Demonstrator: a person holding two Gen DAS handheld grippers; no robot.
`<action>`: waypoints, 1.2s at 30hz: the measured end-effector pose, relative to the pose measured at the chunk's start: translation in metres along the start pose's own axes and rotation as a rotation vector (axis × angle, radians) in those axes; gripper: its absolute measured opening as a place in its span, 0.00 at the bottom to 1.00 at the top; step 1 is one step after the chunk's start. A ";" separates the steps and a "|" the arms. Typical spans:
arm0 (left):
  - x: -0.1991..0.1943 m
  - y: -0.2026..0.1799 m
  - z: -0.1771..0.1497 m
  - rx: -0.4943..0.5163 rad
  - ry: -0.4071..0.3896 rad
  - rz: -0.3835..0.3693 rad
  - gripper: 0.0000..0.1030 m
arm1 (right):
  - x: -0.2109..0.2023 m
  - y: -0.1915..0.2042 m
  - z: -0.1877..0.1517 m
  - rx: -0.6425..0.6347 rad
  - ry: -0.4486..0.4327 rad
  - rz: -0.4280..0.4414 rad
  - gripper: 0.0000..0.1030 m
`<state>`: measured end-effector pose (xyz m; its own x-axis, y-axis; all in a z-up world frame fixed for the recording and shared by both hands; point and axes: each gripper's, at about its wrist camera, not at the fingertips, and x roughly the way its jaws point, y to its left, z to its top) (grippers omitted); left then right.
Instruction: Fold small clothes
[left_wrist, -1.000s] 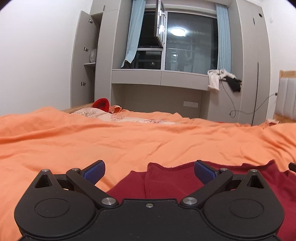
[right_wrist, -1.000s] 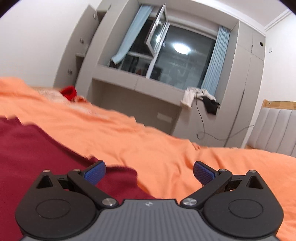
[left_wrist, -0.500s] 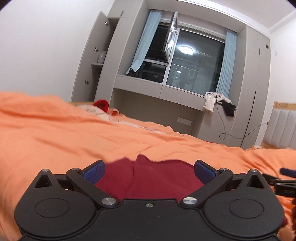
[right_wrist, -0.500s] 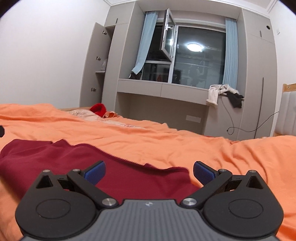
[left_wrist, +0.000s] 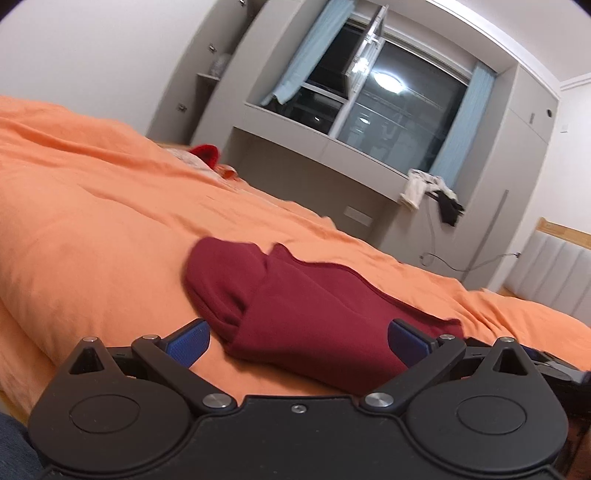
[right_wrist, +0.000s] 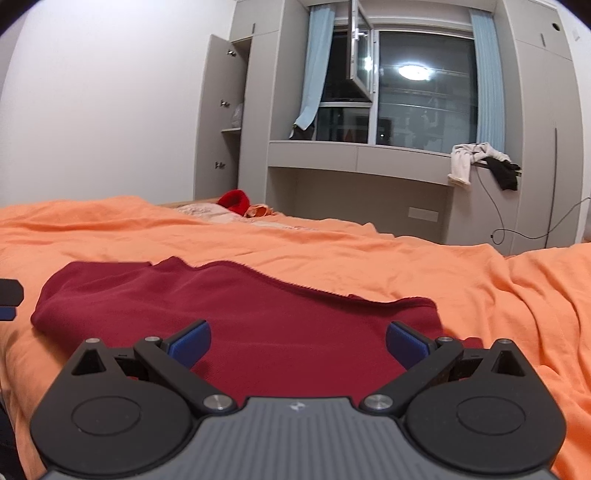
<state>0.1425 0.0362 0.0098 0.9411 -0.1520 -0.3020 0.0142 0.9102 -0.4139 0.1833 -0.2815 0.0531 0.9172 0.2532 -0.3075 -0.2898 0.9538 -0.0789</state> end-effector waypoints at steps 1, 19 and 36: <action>0.002 -0.001 -0.001 -0.006 0.012 -0.014 0.99 | 0.001 0.002 -0.001 -0.007 0.008 0.002 1.00; 0.029 0.005 -0.012 -0.137 0.142 -0.070 0.99 | 0.021 0.034 -0.029 0.002 0.060 -0.035 1.00; 0.037 -0.001 -0.019 -0.057 0.160 -0.050 0.99 | 0.023 0.042 -0.033 -0.004 0.045 -0.071 1.00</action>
<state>0.1712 0.0225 -0.0175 0.8738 -0.2601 -0.4109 0.0360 0.8772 -0.4787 0.1827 -0.2409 0.0111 0.9221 0.1775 -0.3438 -0.2257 0.9685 -0.1054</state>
